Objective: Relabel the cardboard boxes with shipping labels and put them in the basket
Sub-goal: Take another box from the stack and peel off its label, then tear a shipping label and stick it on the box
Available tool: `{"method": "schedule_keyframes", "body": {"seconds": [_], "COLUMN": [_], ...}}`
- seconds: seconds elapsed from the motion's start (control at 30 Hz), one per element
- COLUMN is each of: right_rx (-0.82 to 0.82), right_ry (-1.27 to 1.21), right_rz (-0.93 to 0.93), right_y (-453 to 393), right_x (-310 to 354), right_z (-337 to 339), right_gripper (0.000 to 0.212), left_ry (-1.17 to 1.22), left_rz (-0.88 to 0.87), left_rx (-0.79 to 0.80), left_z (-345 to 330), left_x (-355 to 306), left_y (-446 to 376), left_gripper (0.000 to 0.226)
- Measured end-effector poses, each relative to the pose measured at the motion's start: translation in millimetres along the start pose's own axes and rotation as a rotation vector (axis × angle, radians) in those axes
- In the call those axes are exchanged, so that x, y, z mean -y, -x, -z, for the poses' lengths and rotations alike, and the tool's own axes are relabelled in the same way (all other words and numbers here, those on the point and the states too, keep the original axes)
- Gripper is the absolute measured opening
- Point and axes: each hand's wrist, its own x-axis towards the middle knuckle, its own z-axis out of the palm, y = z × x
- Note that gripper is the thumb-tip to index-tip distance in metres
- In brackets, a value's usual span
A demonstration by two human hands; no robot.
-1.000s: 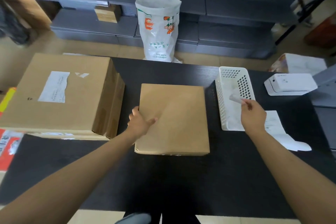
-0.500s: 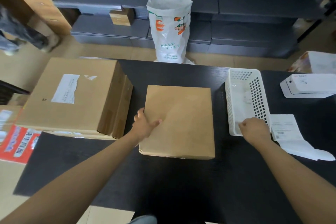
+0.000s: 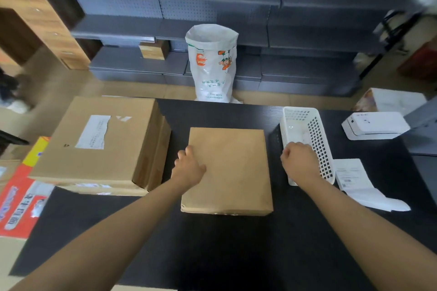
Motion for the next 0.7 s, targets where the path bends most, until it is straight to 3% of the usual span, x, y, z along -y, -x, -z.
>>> {"method": "schedule_keyframes", "body": {"seconds": [0.17, 0.3, 0.5, 0.7], "right_rx": [0.055, 0.125, 0.084, 0.043], "right_ry": [-0.07, -0.002, -0.038, -0.062], "right_rz": [0.174, 0.281, 0.25, 0.169], "right_y": [5, 3, 10, 23], "right_x": [36, 60, 63, 24], "right_z": [22, 39, 55, 72], "right_gripper": [0.016, 0.036, 0.039, 0.037], "left_ry": [-0.266, -0.497, -0.631, -0.648], "left_rz": [-0.139, -0.239, -0.324, -0.399], "left_rx": [-0.028, -0.07, -0.119, -0.104], "left_z": [39, 73, 89, 72], "left_x": [-13, -28, -46, -83], "left_y": [6, 10, 15, 24], "left_gripper": [0.054, 0.044, 0.045, 0.042]}}
